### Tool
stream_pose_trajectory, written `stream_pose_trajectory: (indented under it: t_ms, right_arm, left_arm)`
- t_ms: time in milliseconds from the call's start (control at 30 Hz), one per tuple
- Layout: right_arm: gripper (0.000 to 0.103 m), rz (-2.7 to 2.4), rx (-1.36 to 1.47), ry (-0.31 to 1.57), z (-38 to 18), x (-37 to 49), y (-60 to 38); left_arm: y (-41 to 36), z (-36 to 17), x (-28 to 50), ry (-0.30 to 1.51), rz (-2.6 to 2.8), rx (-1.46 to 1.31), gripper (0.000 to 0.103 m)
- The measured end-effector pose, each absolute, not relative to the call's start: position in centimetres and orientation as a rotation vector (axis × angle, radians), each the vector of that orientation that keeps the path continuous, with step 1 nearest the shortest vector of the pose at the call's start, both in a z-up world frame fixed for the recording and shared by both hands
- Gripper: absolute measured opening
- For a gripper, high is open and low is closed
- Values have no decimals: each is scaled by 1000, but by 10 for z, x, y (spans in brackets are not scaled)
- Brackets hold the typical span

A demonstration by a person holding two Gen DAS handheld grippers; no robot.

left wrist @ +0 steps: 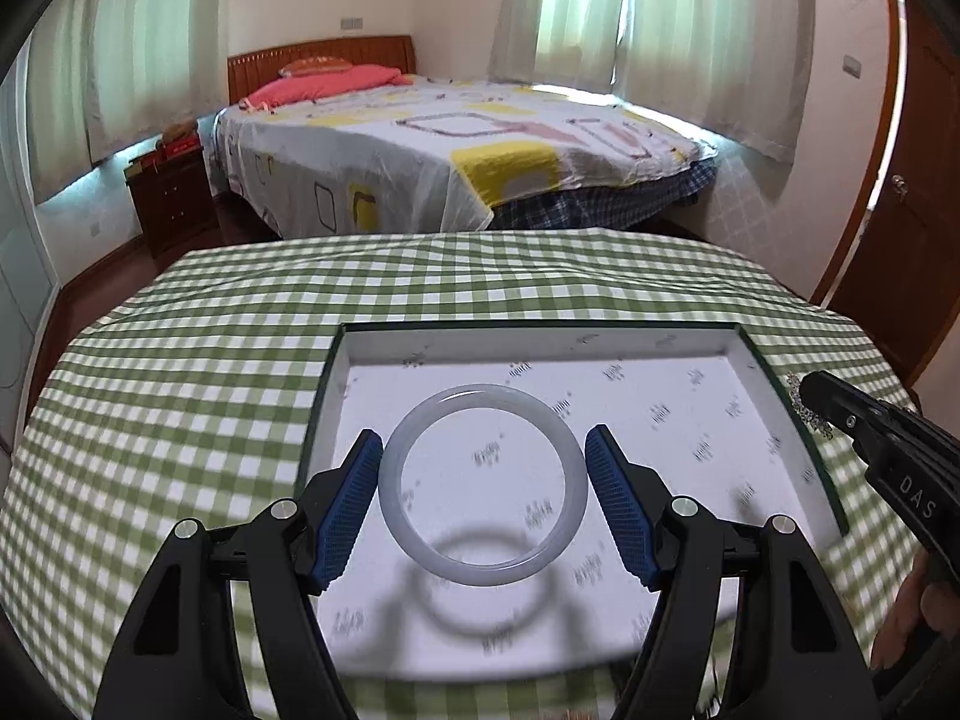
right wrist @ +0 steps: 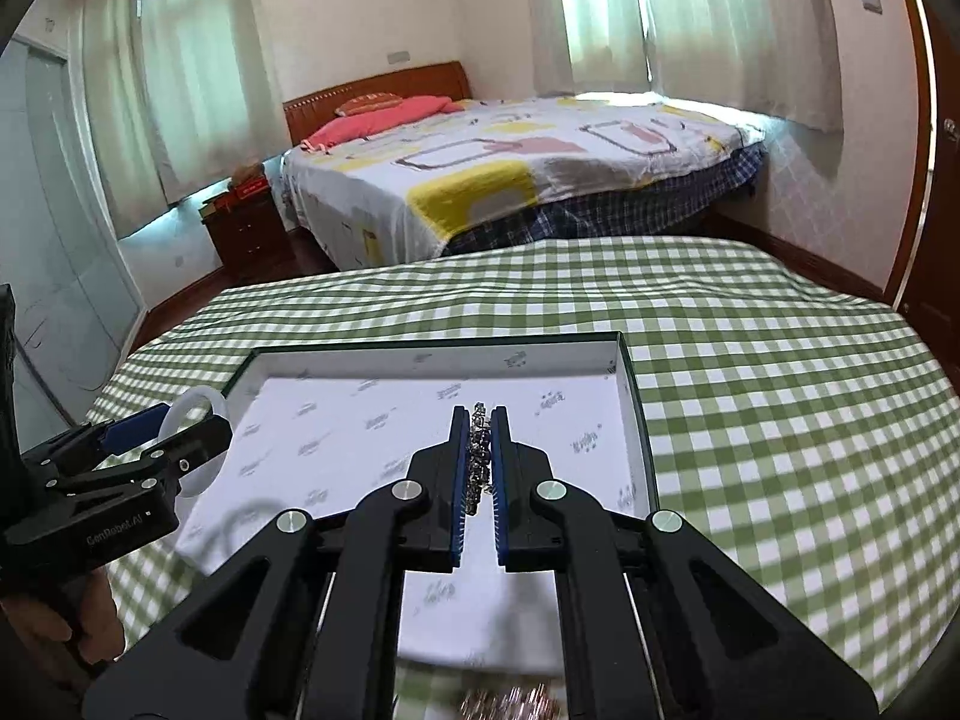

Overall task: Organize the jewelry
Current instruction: 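Lift the bangle and silver brooch and carry both over the white-lined tray, then lower and open both grippers, releasing bangle and brooch into the tray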

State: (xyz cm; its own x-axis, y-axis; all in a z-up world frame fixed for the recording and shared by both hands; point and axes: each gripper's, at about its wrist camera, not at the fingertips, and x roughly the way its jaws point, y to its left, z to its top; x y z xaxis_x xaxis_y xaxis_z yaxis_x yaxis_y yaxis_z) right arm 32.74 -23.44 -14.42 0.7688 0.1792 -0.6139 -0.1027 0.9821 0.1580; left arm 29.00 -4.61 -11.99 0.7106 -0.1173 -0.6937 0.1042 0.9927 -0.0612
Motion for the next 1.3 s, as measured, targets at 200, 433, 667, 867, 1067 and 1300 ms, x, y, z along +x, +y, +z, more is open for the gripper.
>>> stream_pose_trajectory:
  t_ms: [200,433,667,867,1067,1300]
  right_arm:
    - [8,143,106,725,-163,371,-234]
    - [8,152,88,835,-185,410,-232]
    - [8,155,95,958,-204,430,-233]
    - [21,163,116,991,-208,433,-234]
    - [34,156,127,920,-198,424,-238]
    - [41,153,108,763,-162,376,-237]
  left_arm:
    - [-50,-135,327,816,-102,-14,68]
    - [-50,-154,361,906,-85,-32,68]
    - [-52,-168,374,976,-87,-20,68]
    - [-53,-176,379,1019,-87,-22,68]
    - [-54,-162,374,947,-88,-5,73]
    - [-46,-122,335,778,-87,-35,74]
